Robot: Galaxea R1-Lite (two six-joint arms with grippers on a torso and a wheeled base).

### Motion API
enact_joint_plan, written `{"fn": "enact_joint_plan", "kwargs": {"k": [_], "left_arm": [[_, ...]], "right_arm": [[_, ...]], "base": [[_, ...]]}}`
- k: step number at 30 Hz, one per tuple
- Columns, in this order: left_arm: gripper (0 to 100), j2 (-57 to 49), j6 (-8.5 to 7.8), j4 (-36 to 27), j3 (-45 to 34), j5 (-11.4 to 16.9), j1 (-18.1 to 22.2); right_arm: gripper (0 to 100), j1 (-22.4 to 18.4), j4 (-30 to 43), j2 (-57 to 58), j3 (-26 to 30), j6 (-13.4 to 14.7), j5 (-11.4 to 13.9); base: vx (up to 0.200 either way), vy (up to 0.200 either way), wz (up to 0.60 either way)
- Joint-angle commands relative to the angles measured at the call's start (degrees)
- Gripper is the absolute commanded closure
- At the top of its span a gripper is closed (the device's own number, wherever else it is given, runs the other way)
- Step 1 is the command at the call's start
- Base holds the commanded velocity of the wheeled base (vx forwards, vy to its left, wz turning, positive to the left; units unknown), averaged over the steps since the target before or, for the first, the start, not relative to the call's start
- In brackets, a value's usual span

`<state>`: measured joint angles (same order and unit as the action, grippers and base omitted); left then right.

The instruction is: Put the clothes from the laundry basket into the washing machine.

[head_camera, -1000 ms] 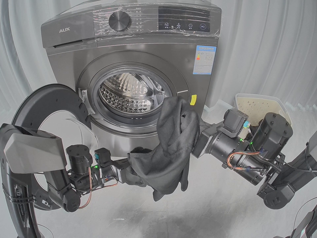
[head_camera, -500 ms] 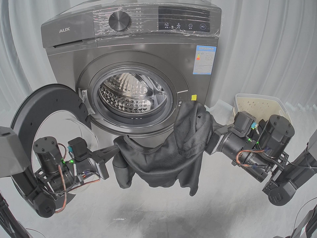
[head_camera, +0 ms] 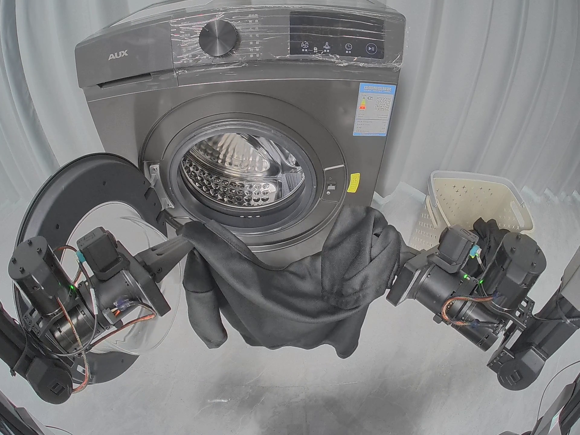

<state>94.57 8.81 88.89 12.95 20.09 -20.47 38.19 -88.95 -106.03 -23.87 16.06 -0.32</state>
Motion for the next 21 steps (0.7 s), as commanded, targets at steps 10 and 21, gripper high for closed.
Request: {"fn": "enact_joint_plan", "kwargs": {"k": [10,21], "left_arm": [[100,-1.1,0.85,0.1,1.4,-0.4,-0.4],[100,-1.1,0.68,0.1,1.3,-0.5,-1.4]], "right_arm": [[100,2.1,0.0,-0.2,6.1,1.2,0.1],[0,3.6,0.0,-0.4,7.3,1.2,0.1]], "base": [[0.0,0.0,0.0],[0.0,0.0,0.0]]}}
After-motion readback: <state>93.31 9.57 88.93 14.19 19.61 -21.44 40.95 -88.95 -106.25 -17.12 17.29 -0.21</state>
